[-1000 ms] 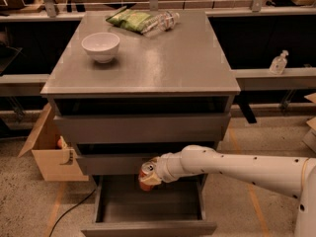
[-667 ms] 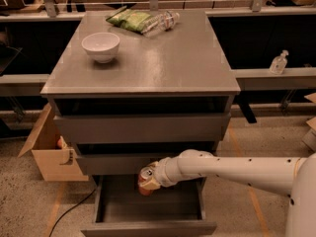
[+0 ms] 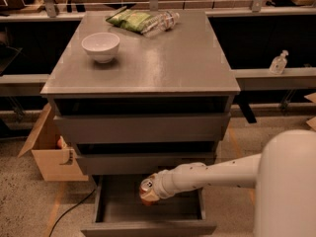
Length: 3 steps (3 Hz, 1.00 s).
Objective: Place coke can into bottom drawer
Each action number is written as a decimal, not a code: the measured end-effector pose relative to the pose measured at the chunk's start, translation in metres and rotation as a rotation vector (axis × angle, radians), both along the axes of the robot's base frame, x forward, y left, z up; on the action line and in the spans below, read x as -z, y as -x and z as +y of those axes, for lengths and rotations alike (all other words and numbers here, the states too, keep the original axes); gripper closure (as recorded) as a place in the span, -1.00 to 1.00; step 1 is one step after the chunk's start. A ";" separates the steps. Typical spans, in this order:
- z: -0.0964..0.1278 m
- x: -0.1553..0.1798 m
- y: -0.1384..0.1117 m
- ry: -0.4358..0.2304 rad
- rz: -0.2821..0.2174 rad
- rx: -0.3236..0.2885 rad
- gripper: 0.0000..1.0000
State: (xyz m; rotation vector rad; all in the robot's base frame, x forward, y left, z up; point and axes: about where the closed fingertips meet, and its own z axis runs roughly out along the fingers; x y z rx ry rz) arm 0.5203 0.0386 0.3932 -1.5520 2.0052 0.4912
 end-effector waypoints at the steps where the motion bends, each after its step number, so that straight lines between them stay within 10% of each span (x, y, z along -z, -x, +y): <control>1: -0.002 0.037 0.006 0.065 0.002 0.027 1.00; 3: 0.004 0.040 -0.004 0.074 -0.034 0.021 1.00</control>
Offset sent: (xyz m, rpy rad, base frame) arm -0.0056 -0.0020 -0.0344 -0.0601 0.0028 -0.0247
